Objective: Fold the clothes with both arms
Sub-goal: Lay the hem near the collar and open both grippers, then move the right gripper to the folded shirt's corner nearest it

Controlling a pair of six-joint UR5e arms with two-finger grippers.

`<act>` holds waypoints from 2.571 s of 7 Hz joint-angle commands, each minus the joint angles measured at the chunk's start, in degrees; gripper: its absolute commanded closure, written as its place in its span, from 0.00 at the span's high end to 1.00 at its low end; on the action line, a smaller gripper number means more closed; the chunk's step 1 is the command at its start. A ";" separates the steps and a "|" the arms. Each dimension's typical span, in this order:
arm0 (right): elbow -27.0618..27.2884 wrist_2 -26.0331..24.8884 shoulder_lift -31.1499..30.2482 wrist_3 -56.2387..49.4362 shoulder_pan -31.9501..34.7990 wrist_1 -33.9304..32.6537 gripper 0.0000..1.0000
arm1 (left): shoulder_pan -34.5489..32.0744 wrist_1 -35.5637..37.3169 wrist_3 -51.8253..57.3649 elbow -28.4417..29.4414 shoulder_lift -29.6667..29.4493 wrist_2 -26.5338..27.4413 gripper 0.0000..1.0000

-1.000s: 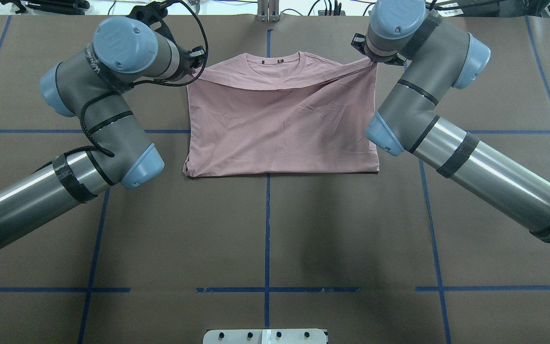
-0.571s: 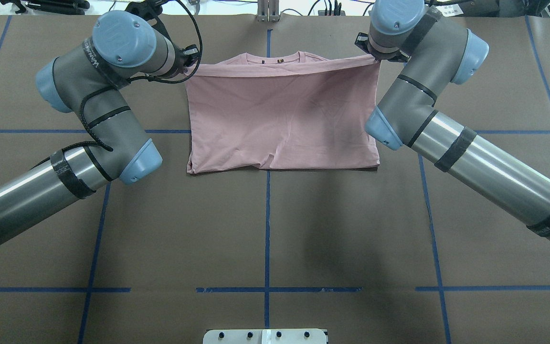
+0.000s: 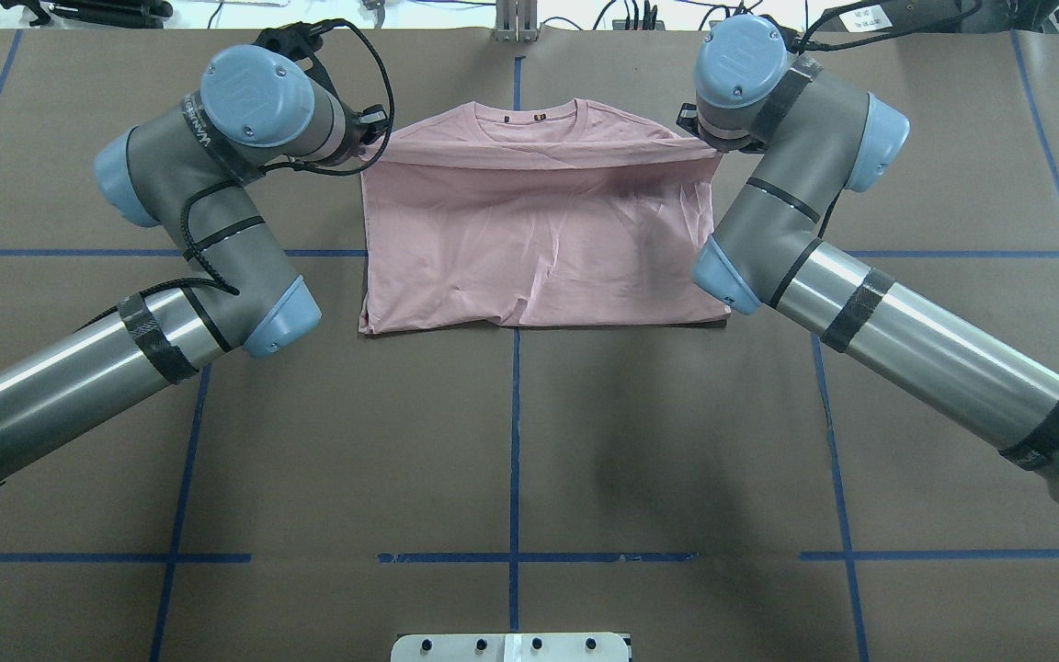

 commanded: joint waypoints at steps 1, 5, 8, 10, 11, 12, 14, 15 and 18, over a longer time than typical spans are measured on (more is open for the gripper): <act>-4.49 -0.01 0.58 0.06 -0.05 5.67 0.00 | 0.04 -3.82 -0.05 4.00 -1.94 0.00 0.00; -14.98 -0.28 7.26 0.06 0.12 10.02 0.34 | -0.05 -12.61 -0.22 10.42 -0.64 0.00 0.29; -12.54 0.42 7.10 0.49 0.91 10.02 0.58 | -0.31 -12.53 -1.10 1.87 2.69 -0.87 0.39; -2.90 5.31 1.68 1.37 1.00 9.41 0.60 | -0.31 -12.17 -4.52 -5.57 6.05 -4.73 0.39; 3.85 6.48 -4.80 3.55 -0.39 9.75 0.63 | -0.14 -12.26 -6.19 -5.58 5.96 -4.75 0.39; 11.31 6.49 -9.73 6.62 -2.84 9.32 0.65 | -0.05 -12.35 -6.20 -5.58 6.05 -4.75 0.39; 23.80 6.23 -19.32 12.00 -6.27 7.22 0.66 | 0.04 -12.18 -6.20 -5.49 6.05 -4.75 0.39; 26.13 5.97 -22.15 14.36 -8.03 7.12 0.69 | 0.04 -12.17 -6.29 -5.49 6.05 -4.75 0.39; 27.91 4.91 -22.26 24.57 -10.95 7.21 0.68 | 0.04 -11.91 -6.29 -5.58 5.96 -4.75 0.40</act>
